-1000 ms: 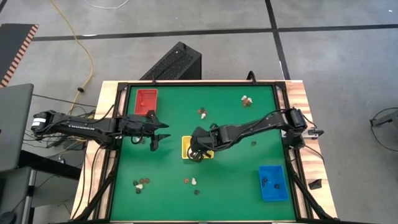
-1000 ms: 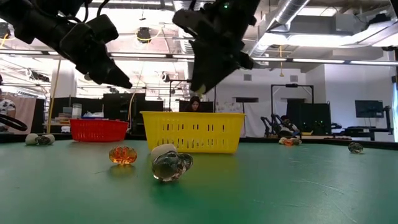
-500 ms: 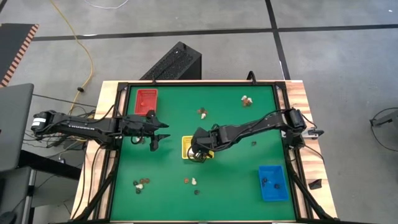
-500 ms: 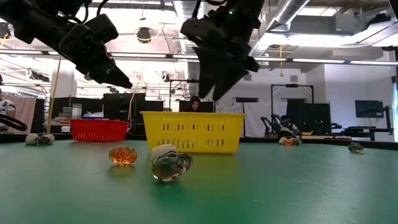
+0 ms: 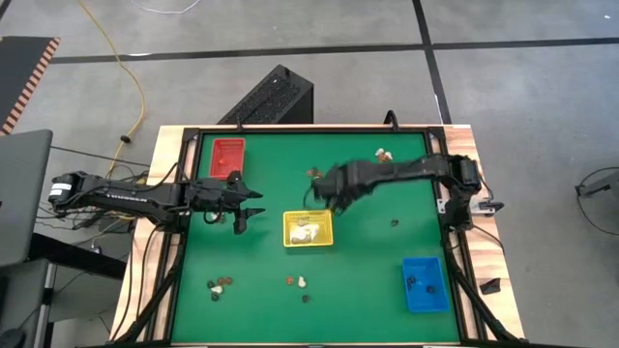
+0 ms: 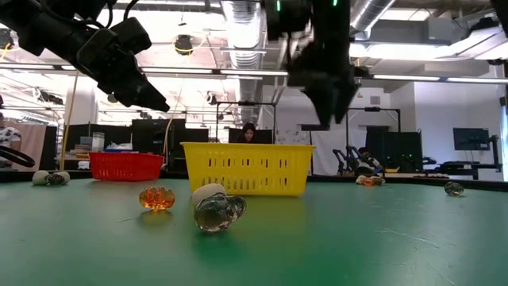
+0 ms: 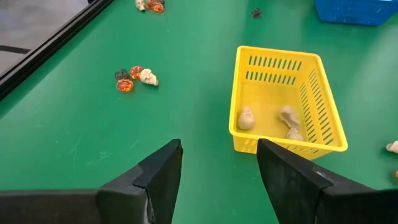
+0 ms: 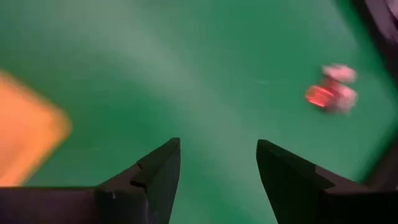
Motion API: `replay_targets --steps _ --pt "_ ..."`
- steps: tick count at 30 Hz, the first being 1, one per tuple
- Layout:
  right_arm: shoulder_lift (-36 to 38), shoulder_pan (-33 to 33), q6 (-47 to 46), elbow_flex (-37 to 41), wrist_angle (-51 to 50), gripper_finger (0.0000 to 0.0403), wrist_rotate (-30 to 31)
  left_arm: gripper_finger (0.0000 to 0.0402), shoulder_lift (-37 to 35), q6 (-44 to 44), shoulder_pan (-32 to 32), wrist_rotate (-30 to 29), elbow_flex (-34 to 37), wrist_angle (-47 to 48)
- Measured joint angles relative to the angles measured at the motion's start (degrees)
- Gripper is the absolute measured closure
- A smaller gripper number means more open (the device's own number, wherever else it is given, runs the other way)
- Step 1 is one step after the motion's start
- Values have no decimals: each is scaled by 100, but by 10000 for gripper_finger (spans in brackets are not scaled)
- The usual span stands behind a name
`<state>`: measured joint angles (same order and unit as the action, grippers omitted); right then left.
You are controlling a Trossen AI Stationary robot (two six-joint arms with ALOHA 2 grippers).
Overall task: Sort Halloween decoration
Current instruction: Put the orange pumpkin toy into the red bin
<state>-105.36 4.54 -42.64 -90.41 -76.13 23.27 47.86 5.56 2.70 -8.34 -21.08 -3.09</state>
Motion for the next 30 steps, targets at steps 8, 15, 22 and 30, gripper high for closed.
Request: replay_targets --steps 8,15,22,30 --pt "2 1869 926 1032 740 164 -740 203 0 112 0 39 0 88" --pt "4 2960 1262 1534 1323 164 -801 203 0 114 0 37 0 207" --pt "-4 3519 1695 1703 1876 164 -1507 203 2 118 0 7 -2 245" --pt "-45 3691 1667 1700 1831 164 -1571 203 2 127 0 4 -2 271"
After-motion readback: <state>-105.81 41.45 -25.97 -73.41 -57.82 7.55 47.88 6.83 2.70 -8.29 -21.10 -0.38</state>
